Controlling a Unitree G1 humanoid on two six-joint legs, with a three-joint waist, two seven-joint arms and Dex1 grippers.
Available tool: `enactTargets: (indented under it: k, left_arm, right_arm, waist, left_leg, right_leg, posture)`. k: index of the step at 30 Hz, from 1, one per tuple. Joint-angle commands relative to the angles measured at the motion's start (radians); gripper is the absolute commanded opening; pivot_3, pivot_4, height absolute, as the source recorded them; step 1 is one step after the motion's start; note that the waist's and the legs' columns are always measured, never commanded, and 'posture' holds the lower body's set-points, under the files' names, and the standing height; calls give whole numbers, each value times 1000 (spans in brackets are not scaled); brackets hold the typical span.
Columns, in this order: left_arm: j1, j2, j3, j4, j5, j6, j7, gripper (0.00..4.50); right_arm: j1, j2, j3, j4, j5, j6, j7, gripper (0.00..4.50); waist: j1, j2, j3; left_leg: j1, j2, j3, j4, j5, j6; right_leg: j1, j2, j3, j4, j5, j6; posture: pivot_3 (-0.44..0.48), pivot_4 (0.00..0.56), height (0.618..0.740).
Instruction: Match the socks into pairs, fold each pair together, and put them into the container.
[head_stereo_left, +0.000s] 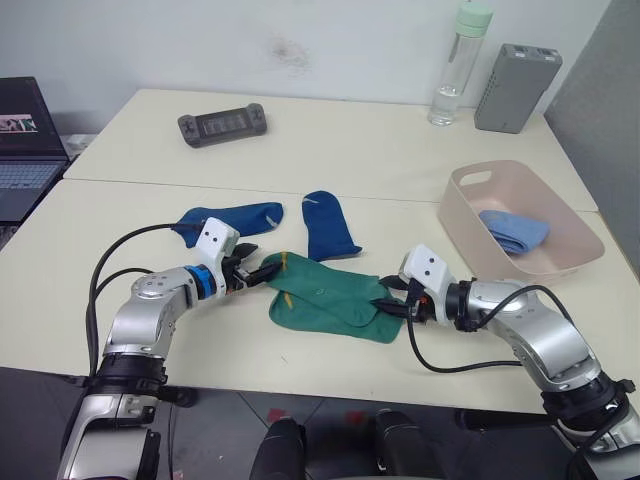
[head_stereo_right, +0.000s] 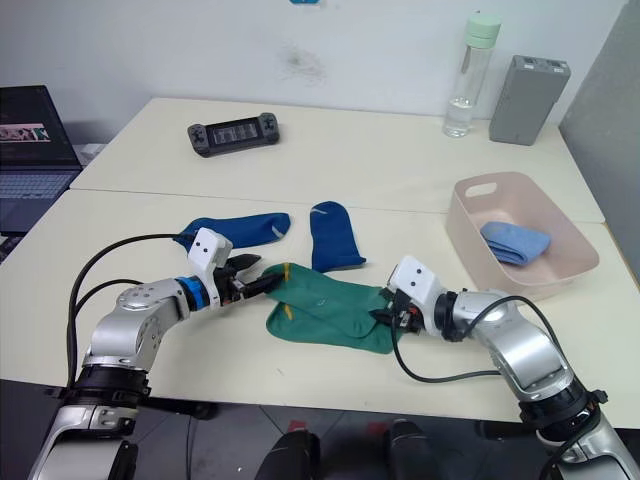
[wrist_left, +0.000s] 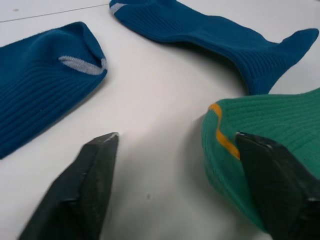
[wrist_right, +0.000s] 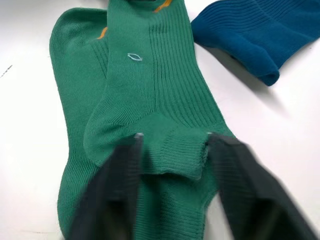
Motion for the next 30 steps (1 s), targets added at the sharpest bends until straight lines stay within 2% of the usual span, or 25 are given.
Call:
enactTargets:
  k: [1, 3, 9, 17, 20, 24, 30]
  left_arm:
    - [-4, 14, 16, -30, -8, -7, -26, 2560]
    - [5, 20, 22, -42, -13, 0, -34, 1888]
    - [31, 29, 40, -96, -33, 38, -36, 12]
    - [81, 52, 95, -232, -107, 163, -32, 12]
    - [102, 58, 109, -276, -124, 189, -24, 0]
    - [122, 57, 114, -304, -133, 200, -10, 0]
    - [134, 59, 99, -312, -122, 189, -11, 0]
  right_arm:
    - [-8, 5, -6, -18, -3, -12, -1, 558]
    - [-9, 8, -9, -15, -3, -14, -2, 0]
    - [-14, 5, -25, -7, 7, -12, 15, 0]
    - [-45, -19, -49, -1, 23, 1, 41, 0]
    - [-44, -7, -59, -6, 48, 27, 43, 621]
    - [-47, 7, -47, 3, 34, 49, 6, 1981]
    - [-51, 21, -33, 10, 24, 80, -23, 1981]
  waist:
    - [0, 0, 0]
    - [0, 0, 0]
    - [0, 0, 0]
    - [-4, 0, 0]
    - [-4, 0, 0]
    - [-4, 0, 0]
    - [-4, 0, 0]
  left_leg:
    - [0, 0, 0, 0, 0, 0]
    - [0, 0, 0, 0, 0, 0]
    - [0, 0, 0, 0, 0, 0]
    - [0, 0, -1, 0, 0, 0]
    - [0, 0, -1, 0, 0, 0]
    - [0, 0, -1, 0, 0, 0]
    - [0, 0, -1, 0, 0, 0]
  right_leg:
    - [0, 0, 0, 0, 0, 0]
    - [0, 0, 0, 0, 0, 0]
    - [0, 0, 0, 0, 0, 0]
    - [0, 0, 0, 0, 0, 0]
    - [0, 0, 0, 0, 0, 0]
    - [0, 0, 0, 0, 0, 0]
    - [0, 0, 0, 0, 0, 0]
  posture:
    - [0, 150, 740]
    - [0, 150, 740]
    - [0, 150, 740]
    - [0, 150, 740]
    - [0, 150, 740]
    - [0, 150, 740]
    - [0, 150, 740]
